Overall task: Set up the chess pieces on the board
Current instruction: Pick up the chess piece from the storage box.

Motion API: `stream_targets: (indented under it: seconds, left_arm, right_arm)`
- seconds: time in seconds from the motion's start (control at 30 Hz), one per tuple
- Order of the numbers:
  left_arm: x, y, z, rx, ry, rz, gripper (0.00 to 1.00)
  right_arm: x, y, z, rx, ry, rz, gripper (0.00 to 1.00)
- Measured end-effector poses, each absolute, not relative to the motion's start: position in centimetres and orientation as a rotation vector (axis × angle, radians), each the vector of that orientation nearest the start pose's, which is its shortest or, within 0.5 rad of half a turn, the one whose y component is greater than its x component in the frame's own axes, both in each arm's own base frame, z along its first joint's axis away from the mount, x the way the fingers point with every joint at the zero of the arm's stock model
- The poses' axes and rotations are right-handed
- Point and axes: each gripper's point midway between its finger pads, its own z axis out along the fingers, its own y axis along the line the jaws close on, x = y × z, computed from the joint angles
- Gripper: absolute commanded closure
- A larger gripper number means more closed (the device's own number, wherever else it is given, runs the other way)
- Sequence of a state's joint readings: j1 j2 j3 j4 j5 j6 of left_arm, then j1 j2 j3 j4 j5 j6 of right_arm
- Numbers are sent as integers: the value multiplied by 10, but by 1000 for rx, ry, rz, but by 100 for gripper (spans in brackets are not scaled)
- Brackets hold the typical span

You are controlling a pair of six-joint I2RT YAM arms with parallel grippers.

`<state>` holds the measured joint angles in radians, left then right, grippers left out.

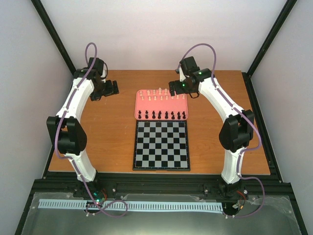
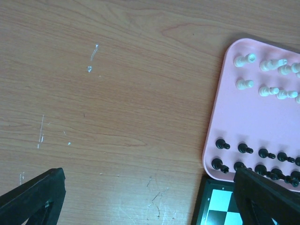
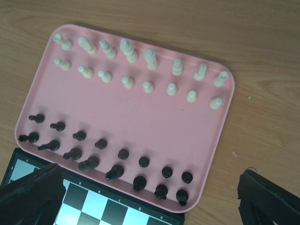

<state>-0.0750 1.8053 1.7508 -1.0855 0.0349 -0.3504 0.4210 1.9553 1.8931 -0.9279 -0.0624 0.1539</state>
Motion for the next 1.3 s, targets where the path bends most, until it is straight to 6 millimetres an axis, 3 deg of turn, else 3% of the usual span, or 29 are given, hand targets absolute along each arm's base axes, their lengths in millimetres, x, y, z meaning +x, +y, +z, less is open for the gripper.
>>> stream_targets:
  seconds: [0.27, 0.47, 0.6, 0.73, 0.93, 1.03, 1.17, 1.3]
  left_arm:
    - [432, -42, 199, -355, 2687, -203, 0]
    - [435, -46, 204, -346, 2673, -235, 0]
    - [435, -47, 203, -344, 2675, -244, 0]
    - [432, -47, 197, -347, 2687, -242, 0]
    - [427, -48, 187, -349, 2716, -251, 0]
    - [427, -49, 185, -349, 2721, -254, 0]
    - [425, -49, 181, -350, 2729, -258, 0]
    - [424, -49, 179, -351, 2736, -257, 0]
  right_arm:
    - [466, 225, 217, -372, 2504, 340, 3]
    - [502, 256, 227, -405, 2449, 393, 33]
    - [491, 285, 194, -485, 2525, 408, 52]
    - [460, 317, 155, -605, 2632, 428, 53]
    - [426, 339, 127, -705, 2710, 401, 56]
    - [414, 338, 109, -706, 2759, 373, 57]
    - [397, 318, 74, -676, 2874, 295, 57]
    - [391, 309, 60, -649, 2921, 265, 58]
